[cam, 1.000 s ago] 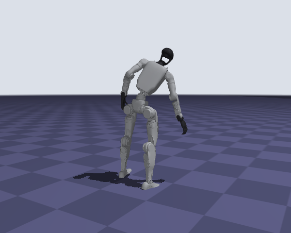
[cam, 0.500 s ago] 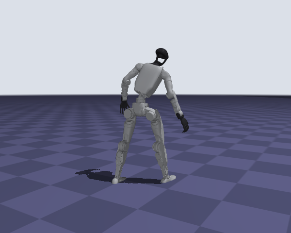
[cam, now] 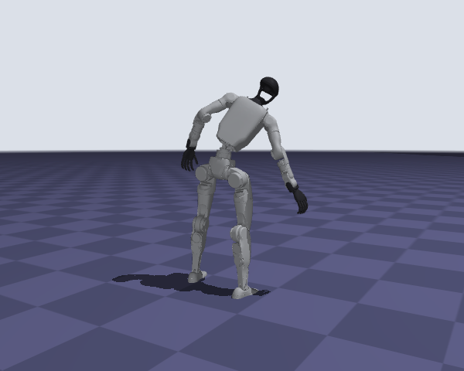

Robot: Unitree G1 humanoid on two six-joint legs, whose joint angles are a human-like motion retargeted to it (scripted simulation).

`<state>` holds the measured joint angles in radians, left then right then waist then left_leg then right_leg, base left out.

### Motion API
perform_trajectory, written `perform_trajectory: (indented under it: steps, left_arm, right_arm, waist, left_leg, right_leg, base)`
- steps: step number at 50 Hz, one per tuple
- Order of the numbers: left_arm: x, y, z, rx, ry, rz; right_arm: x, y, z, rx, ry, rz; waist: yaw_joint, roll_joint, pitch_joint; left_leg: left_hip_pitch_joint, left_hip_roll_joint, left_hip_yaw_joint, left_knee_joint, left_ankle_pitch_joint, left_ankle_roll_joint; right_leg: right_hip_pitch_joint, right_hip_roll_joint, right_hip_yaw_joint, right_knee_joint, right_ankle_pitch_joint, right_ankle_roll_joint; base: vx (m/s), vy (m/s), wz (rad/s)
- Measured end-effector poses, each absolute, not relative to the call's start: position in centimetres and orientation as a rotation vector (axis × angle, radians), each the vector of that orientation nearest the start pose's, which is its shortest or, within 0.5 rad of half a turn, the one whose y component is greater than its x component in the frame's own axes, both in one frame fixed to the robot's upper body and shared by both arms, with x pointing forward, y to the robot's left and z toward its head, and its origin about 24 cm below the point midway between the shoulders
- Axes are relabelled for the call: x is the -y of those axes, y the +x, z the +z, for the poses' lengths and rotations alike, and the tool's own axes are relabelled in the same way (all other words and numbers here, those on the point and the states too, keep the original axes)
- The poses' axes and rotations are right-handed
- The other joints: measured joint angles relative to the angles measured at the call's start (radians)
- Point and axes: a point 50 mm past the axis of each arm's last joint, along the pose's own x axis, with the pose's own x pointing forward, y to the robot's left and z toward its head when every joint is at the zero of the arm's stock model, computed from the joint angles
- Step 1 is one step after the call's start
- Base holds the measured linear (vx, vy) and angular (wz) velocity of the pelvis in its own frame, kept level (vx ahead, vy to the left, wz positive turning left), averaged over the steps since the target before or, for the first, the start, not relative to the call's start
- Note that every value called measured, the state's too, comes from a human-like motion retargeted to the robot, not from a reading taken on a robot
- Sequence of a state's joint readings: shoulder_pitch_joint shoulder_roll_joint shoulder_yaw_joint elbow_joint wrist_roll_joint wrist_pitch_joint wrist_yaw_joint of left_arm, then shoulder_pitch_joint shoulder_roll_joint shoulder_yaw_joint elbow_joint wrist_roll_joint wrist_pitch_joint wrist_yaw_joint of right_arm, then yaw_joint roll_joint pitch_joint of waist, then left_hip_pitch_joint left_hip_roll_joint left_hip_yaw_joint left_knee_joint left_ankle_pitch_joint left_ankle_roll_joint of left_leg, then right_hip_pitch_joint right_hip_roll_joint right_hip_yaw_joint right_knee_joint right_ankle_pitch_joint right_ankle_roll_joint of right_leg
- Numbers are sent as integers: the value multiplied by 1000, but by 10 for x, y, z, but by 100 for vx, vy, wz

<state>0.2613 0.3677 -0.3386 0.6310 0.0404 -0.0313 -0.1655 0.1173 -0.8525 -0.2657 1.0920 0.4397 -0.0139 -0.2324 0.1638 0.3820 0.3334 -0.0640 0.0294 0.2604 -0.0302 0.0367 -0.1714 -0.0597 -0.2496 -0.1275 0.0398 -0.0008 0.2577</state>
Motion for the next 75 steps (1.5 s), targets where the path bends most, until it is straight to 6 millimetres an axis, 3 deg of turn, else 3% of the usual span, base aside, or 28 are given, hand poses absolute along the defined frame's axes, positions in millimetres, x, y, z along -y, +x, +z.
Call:
perform_trajectory:
  steps: [5, 10, 12, 16, 18, 21, 24, 29, 31, 36, 42, 47, 57, 61, 67, 70, 73, 75]
  left_arm:
    - [-198, 72, -134, -969, 461, -507]
    - [-201, 59, -133, -975, 557, -596]
    - [-202, 60, -133, -972, 587, -608]
    - [-203, 71, -134, -946, 662, -625]
    - [-206, 82, -131, -914, 717, -624]
    - [-214, 105, -121, -836, 764, -552]
    - [-223, 135, -104, -737, 703, -390]
    - [-235, 173, -76, -599, 531, -180]
    - [-241, 185, -66, -560, 522, -160]
    - [-246, 199, -51, -494, 582, -170]
    - [-234, 182, -63, -541, 500, -181]
    - [-224, 157, -82, -651, 480, -331]
    - [-206, 97, -121, -874, 516, -478]
    - [-199, 81, -128, -917, 495, -512]
    - [-203, 63, -131, -970, 502, -551]
    - [-204, 70, -132, -954, 579, -589]
    - [-209, 87, -128, -903, 705, -617]
    - [-215, 101, -122, -852, 787, -605]
  right_arm:
    - [479, 63, 8, -793, -405, -1094]
    - [470, 61, -5, -829, -399, -1045]
    - [463, 68, -12, -831, -388, -1010]
    - [449, 89, -21, -806, -373, -909]
    - [443, 99, -22, -791, -378, -849]
    - [439, 114, -19, -765, -415, -779]
    - [439, 137, -7, -726, -475, -747]
    - [442, 161, 8, -697, -543, -760]
    - [444, 162, 9, -699, -540, -779]
    - [454, 138, 8, -726, -535, -870]
    - [467, 117, 13, -764, -535, -949]
    - [470, 112, 13, -765, -502, -963]
    - [469, 114, 15, -744, -515, -959]
    - [467, 118, 13, -735, -504, -951]
    - [451, 122, -6, -749, -458, -910]
    - [442, 128, -14, -753, -430, -863]
    - [435, 132, -18, -748, -413, -808]
    - [432, 132, -21, -748, -408, -778]
  waist:
    - [45, 25, -15]
    - [97, 20, -61]
    - [101, 20, -73]
    - [49, 55, -56]
    - [9, 74, -49]
    - [-33, 95, -52]
    - [-61, 103, -45]
    - [-116, 68, 4]
    - [-129, 59, 20]
    - [-130, 72, 7]
    - [-108, 99, 9]
    - [-53, 89, 9]
    - [27, 77, 17]
    - [70, 64, 6]
    - [148, 11, -24]
    - [115, 18, -19]
    - [57, 60, 12]
    - [23, 83, 14]
  left_leg:
    - [-111, -2, -70, -57, -35, -45]
    - [-106, 6, -123, -57, 4, -56]
    - [-70, 19, -116, -57, 8, -54]
    - [31, 61, -119, -57, -36, -53]
    - [63, 78, -133, -56, -50, -62]
    - [76, 98, -146, -54, -64, -76]
    - [71, 97, -140, -53, -84, -75]
    - [121, 29, -139, -47, -152, -60]
    - [151, 17, -151, -36, -182, -62]
    - [189, -15, -211, 6, -211, -56]
    - [183, -40, -241, 74, -127, -28]
    - [129, -59, -245, 31, -124, -21]
    - [-67, -51, -151, -57, -61, -50]
    - [-135, -31, -40, -57, -76, -73]
    - [-127, -4, -45, -57, -6, -64]
    - [-75, 14, -62, -57, -12, -61]
    - [5, 56, -83, -57, -48, -68]
    - [35, 80, -104, -57, -59, -73]
  right_leg:
    - [41, -3, 9, 7, -43, 0]
    - [76, 4, 35, 46, -94, -24]
    - [76, 16, 45, 105, -108, -65]
    - [2, 64, 83, 396, -87, -212]
    - [-70, 100, 108, 549, -73, -242]
    - [-167, 130, 92, 602, -89, -234]
    - [-225, 119, 24, 441, -82, -204]
    - [-210, 77, -64, 19, 38, -44]
    - [-186, 80, -65, -75, 84, -1]
    - [-125, 36, -68, -91, 165, 4]
    - [-82, 9, -68, -9, 82, -4]
    - [-34, 12, -47, -18, 46, 4]
    - [45, 44, -34, 6, -34, 4]
    - [70, 62, -17, 12, -60, 4]
    - [72, 87, 61, 93, -120, -2]
    - [106, 110, 81, 117, -80, -76]
    - [47, 155, 104, 348, -36, -199]
    - [-36, 178, 95, 523, -29, -238]
  base:
    - [42, 11, -27]
    - [49, 16, -42]
    - [50, 19, -39]
    - [47, 20, -5]
    - [40, 15, 31]
    - [35, 8, 24]
    - [33, 1, -1]
    - [41, -7, 16]
    - [48, -22, 39]
    - [50, -15, 57]
    - [44, -15, 12]
    - [40, -13, -30]
    - [37, -3, -31]
    - [40, 5, -48]
    - [44, 14, -78]
    - [45, 22, -3]
    - [43, 21, 20]
    - [39, 16, 43]
